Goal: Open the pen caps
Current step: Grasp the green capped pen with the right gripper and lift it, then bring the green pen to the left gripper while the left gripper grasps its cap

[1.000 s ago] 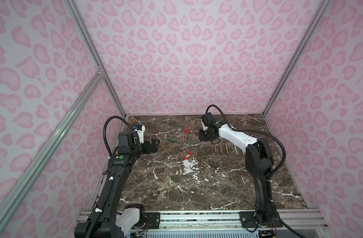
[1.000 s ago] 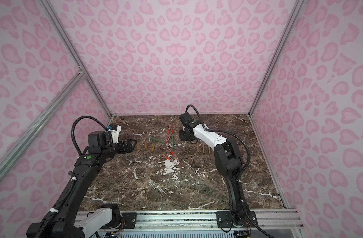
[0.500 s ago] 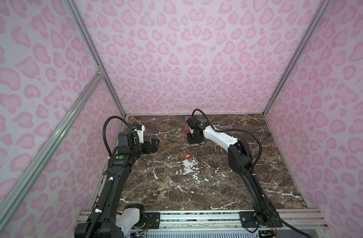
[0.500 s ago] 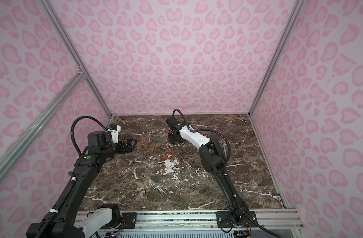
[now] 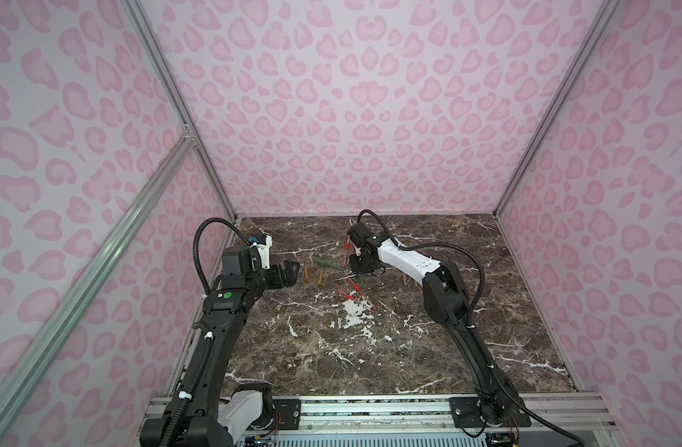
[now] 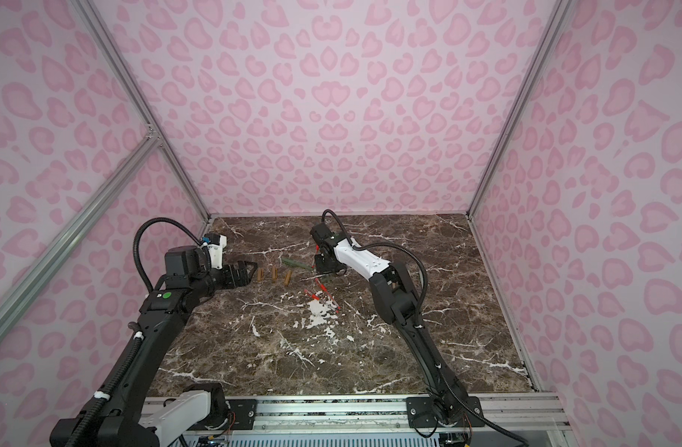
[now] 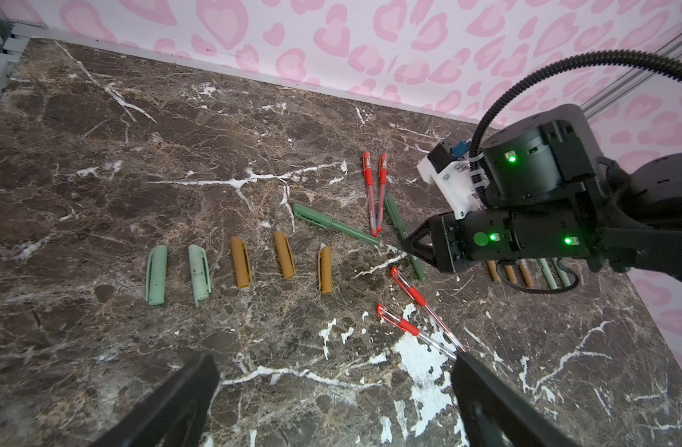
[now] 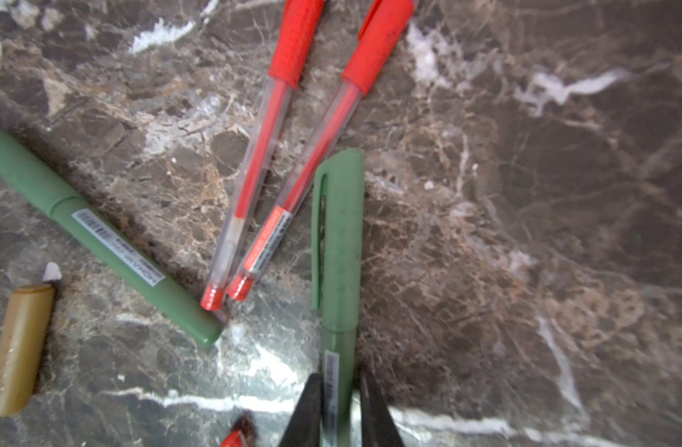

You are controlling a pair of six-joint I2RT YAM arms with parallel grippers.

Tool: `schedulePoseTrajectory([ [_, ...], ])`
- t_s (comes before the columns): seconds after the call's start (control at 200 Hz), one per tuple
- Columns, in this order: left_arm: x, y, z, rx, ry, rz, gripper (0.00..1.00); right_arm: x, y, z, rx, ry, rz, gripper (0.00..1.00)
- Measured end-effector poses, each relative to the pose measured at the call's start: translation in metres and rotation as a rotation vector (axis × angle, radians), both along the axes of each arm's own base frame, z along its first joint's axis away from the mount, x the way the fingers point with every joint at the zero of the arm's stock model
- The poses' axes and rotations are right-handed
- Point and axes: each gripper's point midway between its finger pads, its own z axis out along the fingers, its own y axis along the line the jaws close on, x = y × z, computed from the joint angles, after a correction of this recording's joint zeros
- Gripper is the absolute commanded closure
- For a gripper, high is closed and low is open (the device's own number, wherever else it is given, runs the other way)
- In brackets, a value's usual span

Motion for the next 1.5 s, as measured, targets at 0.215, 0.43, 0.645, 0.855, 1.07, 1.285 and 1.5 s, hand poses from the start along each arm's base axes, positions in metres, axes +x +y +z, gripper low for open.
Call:
schedulePoseTrajectory([
  [0.215, 0.0, 0.0, -0.001, -0.004, 0.003, -0.002, 0.02, -0.023, -0.028, 0.003, -0.008, 0.029, -0.018, 0.96],
  [0.43, -0.001, -0.007, 0.0, -0.042, 0.01, -0.032, 0.02, -0.043, -0.052, 0.031, 0.004, 0.004, -0.042, 0.97],
  [0.645, -0.002, -0.023, 0.003, -0.117, 0.013, -0.102, 0.01, -0.063, -0.048, 0.07, 0.113, -0.078, -0.039, 0.98],
  [0.855, -0.005, -0.036, 0.007, -0.19, 0.021, -0.162, 0.06, -0.096, -0.014, 0.104, 0.24, -0.152, 0.033, 0.99],
  [1.07, -0.012, -0.062, 0.003, -0.312, 0.061, -0.247, 0.12, -0.128, 0.031, 0.142, 0.382, -0.227, 0.12, 1.0],
  [1.285, -0.014, -0.085, 0.001, -0.358, 0.095, -0.31, 0.21, -0.157, 0.069, 0.164, 0.472, -0.248, 0.19, 1.0],
  [1.5, -0.013, -0.093, -0.005, -0.386, 0.134, -0.315, 0.36, -0.172, 0.093, 0.171, 0.501, -0.254, 0.241, 1.0],
])
